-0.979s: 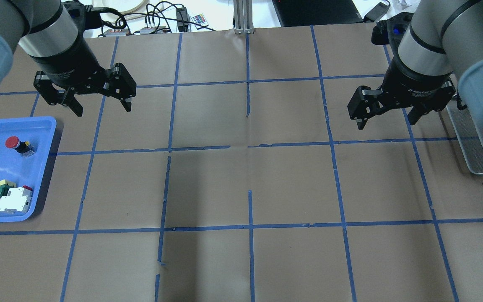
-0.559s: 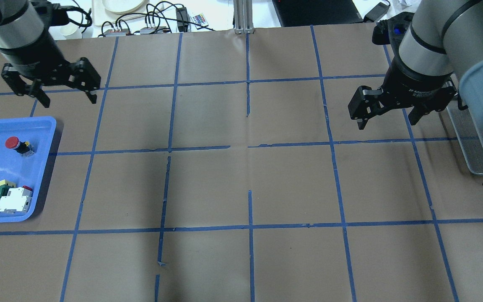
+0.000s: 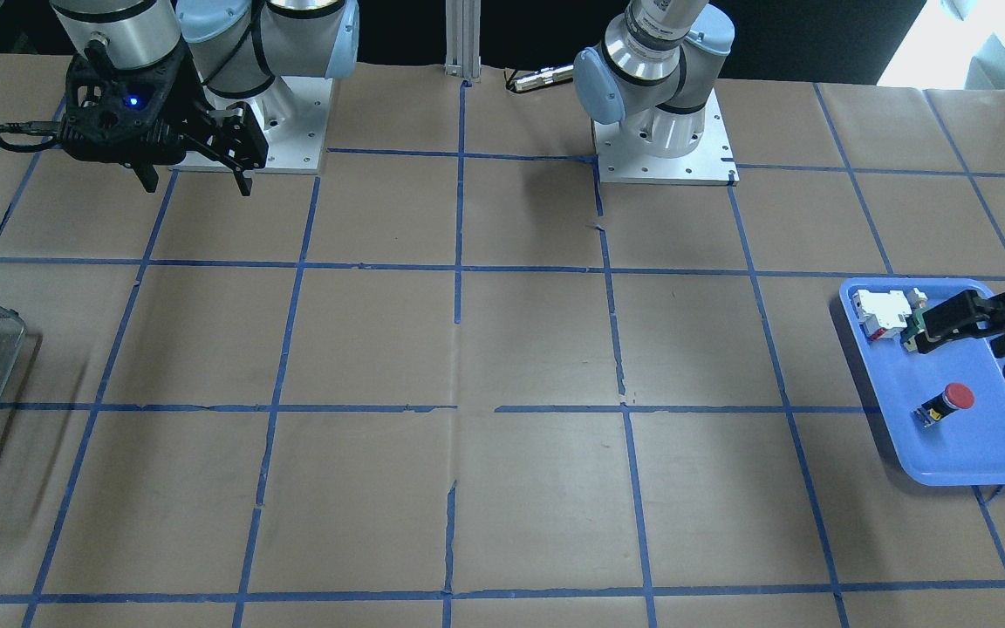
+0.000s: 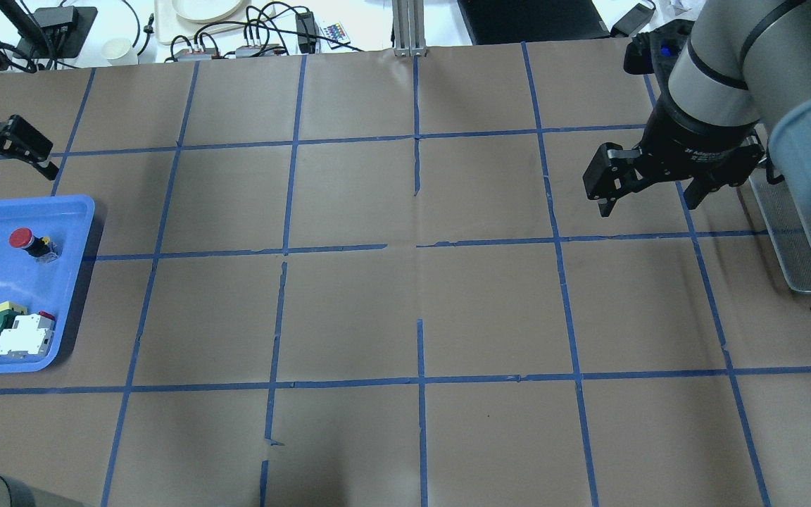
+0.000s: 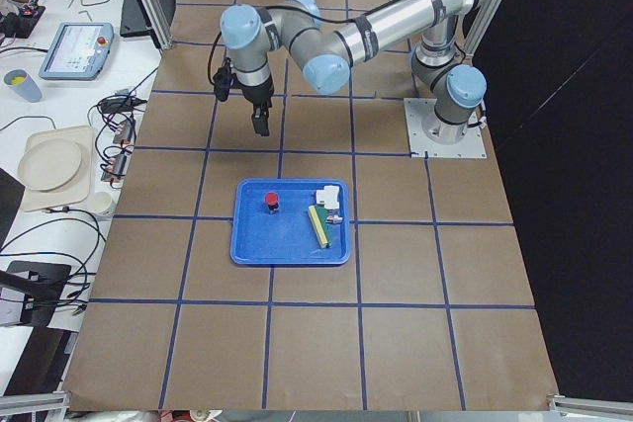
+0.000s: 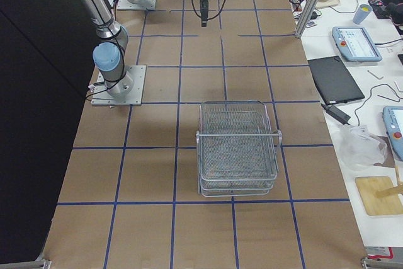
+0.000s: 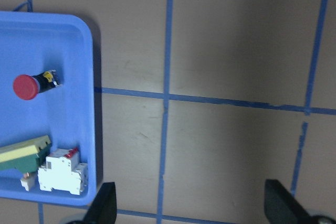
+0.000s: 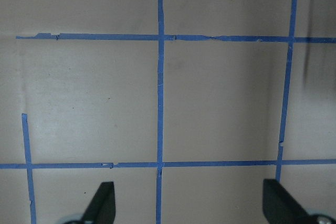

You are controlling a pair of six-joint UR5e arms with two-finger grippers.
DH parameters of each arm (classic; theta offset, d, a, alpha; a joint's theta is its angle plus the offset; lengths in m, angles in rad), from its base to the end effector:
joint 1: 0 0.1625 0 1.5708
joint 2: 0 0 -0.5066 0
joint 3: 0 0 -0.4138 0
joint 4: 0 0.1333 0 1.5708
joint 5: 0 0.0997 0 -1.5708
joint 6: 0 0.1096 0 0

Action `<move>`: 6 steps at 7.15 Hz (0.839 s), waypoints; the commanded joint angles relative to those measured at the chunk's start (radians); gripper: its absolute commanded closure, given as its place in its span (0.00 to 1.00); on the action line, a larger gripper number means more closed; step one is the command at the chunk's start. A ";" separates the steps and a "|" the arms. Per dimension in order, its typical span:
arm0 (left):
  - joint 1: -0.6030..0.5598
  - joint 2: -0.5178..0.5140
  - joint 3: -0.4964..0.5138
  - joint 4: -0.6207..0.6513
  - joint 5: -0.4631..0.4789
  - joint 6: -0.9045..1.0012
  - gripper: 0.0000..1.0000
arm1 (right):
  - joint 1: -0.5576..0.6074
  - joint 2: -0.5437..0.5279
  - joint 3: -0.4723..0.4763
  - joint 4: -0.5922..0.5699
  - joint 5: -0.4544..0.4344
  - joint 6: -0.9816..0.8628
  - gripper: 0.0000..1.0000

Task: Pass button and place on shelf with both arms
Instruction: 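Lower the left gripper into the tray and grasp the red-capped button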

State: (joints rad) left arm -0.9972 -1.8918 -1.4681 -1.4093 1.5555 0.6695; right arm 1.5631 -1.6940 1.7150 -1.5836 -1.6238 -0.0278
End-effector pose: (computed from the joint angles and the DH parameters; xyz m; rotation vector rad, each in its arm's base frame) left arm 0.2432 -0.6252 0.4385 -0.1477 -3.0920 -0.0577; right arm 0.1240 -0.4512 0.5463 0.0314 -3.0885 -0.0141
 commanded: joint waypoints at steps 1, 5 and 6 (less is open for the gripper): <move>0.156 -0.128 -0.006 0.147 -0.031 0.253 0.00 | -0.001 0.000 0.002 0.002 0.002 0.002 0.00; 0.204 -0.193 -0.053 0.280 -0.086 0.245 0.00 | -0.005 0.008 0.002 -0.006 0.004 0.061 0.00; 0.203 -0.178 -0.041 0.235 -0.083 0.237 0.00 | -0.005 0.008 0.002 -0.006 0.004 0.072 0.00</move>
State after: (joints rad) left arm -0.7947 -2.0853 -1.5100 -1.1440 1.4798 0.9239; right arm 1.5595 -1.6868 1.7166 -1.5888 -1.6222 0.0202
